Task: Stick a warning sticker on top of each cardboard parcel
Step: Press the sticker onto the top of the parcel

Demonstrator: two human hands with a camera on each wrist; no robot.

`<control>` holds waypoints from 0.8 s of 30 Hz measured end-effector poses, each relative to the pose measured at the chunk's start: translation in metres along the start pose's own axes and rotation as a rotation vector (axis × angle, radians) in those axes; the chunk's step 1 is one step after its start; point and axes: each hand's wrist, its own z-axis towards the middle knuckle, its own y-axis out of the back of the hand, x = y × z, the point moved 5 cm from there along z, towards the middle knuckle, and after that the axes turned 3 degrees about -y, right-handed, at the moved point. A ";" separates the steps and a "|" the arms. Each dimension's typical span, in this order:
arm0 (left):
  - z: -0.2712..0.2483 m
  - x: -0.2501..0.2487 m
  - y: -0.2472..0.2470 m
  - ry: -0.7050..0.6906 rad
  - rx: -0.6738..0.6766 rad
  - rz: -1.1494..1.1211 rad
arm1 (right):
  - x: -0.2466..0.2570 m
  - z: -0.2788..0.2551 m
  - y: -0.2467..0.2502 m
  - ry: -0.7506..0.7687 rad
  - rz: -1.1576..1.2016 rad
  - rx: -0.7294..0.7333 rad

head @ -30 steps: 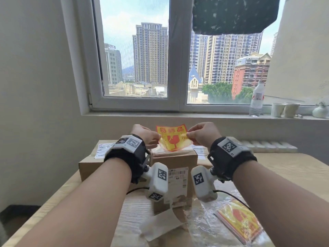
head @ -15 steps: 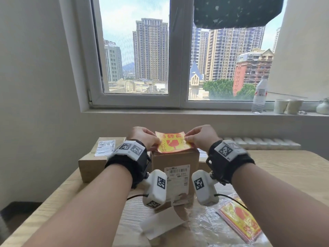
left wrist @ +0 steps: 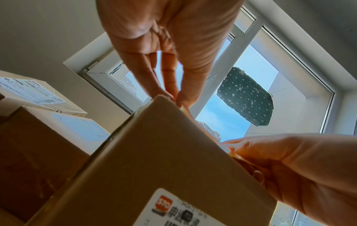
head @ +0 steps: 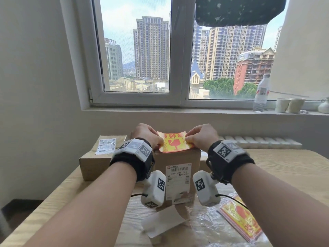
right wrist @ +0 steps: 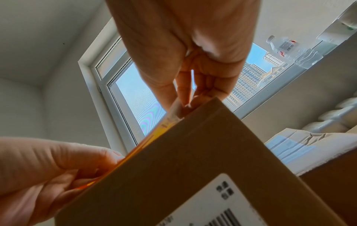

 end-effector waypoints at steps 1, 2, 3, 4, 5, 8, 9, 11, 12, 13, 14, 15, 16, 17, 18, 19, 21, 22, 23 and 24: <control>0.000 0.000 -0.001 -0.002 0.002 0.004 | 0.001 -0.001 -0.001 0.005 -0.008 0.000; 0.000 0.000 -0.001 -0.005 0.002 0.010 | 0.001 -0.001 -0.002 0.006 -0.013 0.005; 0.001 -0.001 -0.001 -0.011 0.000 0.021 | 0.001 -0.001 -0.003 0.002 -0.011 0.012; 0.001 -0.001 -0.001 -0.019 -0.001 0.036 | 0.001 -0.001 -0.004 -0.004 -0.009 0.019; 0.001 -0.001 -0.001 -0.028 0.000 0.053 | 0.001 -0.001 -0.005 -0.008 -0.006 0.021; 0.000 -0.001 -0.001 -0.044 0.000 0.081 | 0.001 -0.002 -0.005 -0.010 -0.017 0.033; 0.000 -0.001 -0.001 -0.048 -0.001 0.089 | 0.001 -0.002 -0.006 -0.009 -0.018 0.039; 0.000 -0.002 -0.001 -0.056 -0.003 0.102 | 0.002 -0.003 -0.005 -0.006 -0.014 0.040; 0.000 -0.002 -0.001 -0.059 -0.003 0.107 | 0.002 -0.004 -0.005 -0.003 -0.014 0.037; 0.000 -0.002 -0.001 -0.061 -0.003 0.114 | 0.002 -0.004 -0.005 -0.001 -0.018 0.036; -0.001 -0.003 -0.001 -0.065 -0.005 0.126 | 0.002 -0.004 -0.005 0.001 -0.025 0.034; -0.001 -0.003 -0.001 -0.068 -0.008 0.140 | 0.002 -0.004 -0.005 0.003 -0.029 0.033; -0.001 -0.003 -0.001 -0.071 -0.010 0.152 | 0.002 -0.005 -0.005 0.005 -0.032 0.035; 0.000 -0.003 -0.001 -0.074 -0.011 0.161 | 0.002 -0.005 -0.005 0.011 -0.038 0.035; 0.000 -0.003 -0.001 -0.075 -0.008 0.169 | 0.002 -0.005 -0.005 0.020 -0.053 0.030; 0.000 -0.002 0.000 -0.073 -0.007 0.173 | 0.002 -0.005 -0.004 0.030 -0.074 0.022; 0.002 0.001 0.001 -0.059 0.003 0.153 | 0.002 -0.006 -0.002 0.057 -0.119 0.007; 0.003 0.001 0.001 -0.057 0.006 0.136 | 0.002 -0.007 -0.002 0.081 -0.140 -0.003; 0.003 0.001 0.001 -0.060 0.006 0.128 | 0.003 -0.007 -0.001 0.115 -0.161 -0.011; 0.003 0.000 0.001 -0.068 0.007 0.136 | 0.004 -0.007 -0.002 0.159 -0.186 -0.016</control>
